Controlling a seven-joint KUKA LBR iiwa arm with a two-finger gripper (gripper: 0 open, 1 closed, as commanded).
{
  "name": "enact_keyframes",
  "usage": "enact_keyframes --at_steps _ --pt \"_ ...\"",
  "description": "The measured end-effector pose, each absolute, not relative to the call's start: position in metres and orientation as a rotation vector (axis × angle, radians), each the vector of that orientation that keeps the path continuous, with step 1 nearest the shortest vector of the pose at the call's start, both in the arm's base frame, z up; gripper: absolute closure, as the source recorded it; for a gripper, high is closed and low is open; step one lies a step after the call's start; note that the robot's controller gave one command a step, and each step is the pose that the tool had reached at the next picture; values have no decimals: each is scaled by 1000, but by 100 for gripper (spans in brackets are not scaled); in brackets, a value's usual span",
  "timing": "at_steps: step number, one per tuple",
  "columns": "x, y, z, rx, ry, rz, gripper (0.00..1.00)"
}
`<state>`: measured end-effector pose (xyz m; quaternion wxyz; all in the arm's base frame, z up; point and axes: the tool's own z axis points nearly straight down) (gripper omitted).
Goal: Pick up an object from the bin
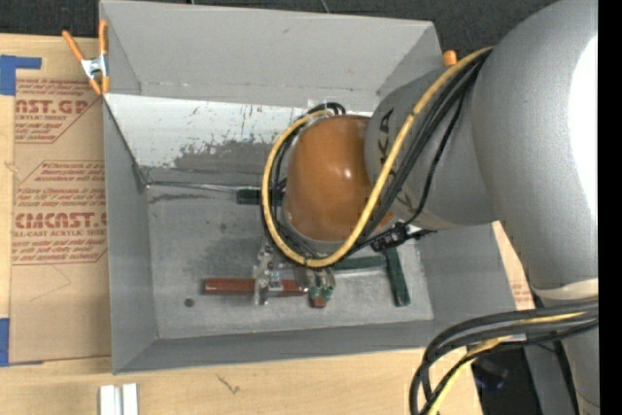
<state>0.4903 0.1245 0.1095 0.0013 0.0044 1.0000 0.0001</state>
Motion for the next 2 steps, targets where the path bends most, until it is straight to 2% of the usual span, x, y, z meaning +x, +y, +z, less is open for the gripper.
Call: enact_keyframes --at_steps 2 --pt "489 124 119 14 3143 0 100"
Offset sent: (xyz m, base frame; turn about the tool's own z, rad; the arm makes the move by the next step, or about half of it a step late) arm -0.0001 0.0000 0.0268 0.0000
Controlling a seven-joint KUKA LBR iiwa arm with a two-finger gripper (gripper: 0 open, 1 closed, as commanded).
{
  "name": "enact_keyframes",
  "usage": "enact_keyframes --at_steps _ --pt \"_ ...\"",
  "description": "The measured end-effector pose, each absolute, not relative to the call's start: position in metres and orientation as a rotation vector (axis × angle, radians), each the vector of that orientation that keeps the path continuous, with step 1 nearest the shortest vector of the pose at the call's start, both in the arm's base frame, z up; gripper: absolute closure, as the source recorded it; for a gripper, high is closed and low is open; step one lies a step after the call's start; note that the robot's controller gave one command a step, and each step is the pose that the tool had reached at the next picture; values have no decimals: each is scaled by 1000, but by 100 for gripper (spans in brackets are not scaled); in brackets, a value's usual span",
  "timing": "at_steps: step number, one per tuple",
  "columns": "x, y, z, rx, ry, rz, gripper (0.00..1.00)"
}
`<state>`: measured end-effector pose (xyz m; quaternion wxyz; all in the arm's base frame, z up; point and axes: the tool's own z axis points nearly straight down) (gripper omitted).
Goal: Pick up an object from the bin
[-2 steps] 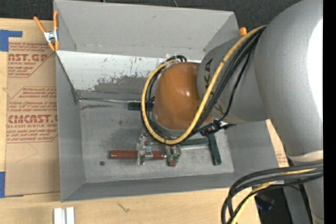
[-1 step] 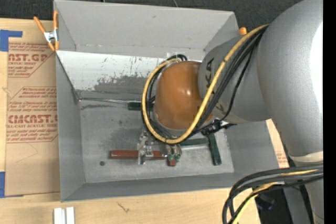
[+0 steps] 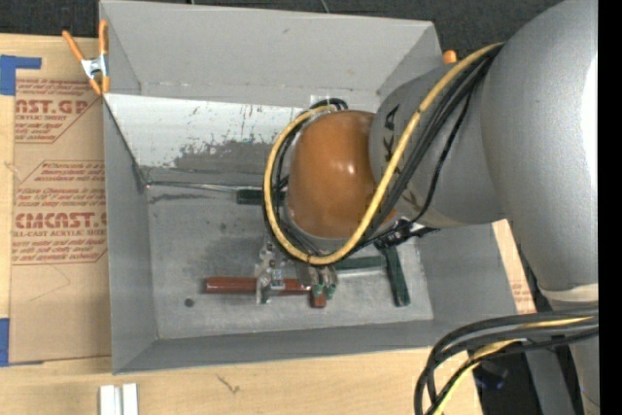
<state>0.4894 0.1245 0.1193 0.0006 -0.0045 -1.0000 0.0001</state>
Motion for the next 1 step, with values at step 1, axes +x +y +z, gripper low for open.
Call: enact_keyframes --at_steps 1 --pt "489 124 128 -14 -3139 1 100"
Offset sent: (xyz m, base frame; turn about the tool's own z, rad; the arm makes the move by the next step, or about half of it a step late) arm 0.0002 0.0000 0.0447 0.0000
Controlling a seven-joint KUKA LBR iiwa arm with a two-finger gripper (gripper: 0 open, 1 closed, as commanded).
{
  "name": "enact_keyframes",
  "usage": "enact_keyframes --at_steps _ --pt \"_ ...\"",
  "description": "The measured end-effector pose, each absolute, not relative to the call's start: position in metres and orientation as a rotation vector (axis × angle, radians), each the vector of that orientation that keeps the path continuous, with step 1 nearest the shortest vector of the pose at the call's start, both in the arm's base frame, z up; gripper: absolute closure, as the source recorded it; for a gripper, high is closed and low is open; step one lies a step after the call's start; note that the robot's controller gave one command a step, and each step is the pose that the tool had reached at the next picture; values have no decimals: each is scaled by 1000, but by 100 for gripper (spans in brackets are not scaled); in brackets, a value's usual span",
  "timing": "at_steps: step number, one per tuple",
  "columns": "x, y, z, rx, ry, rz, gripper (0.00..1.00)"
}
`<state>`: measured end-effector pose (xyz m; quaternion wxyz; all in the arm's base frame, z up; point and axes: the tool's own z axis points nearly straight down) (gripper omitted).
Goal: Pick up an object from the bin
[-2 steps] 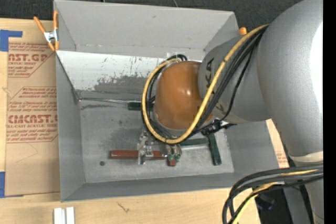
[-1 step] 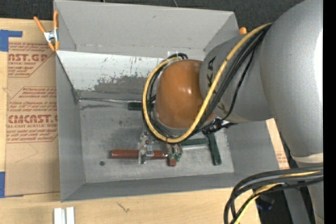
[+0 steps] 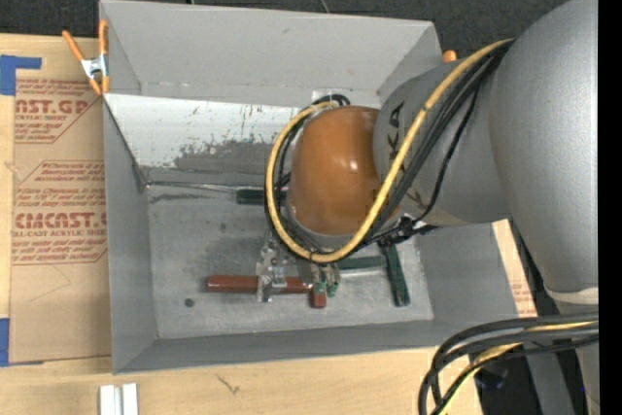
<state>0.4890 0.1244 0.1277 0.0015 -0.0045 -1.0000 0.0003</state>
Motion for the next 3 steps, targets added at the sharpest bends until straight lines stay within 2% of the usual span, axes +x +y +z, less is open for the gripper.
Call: enact_keyframes --at_steps 3 --pt "490 125 155 -14 -3143 -1 100"
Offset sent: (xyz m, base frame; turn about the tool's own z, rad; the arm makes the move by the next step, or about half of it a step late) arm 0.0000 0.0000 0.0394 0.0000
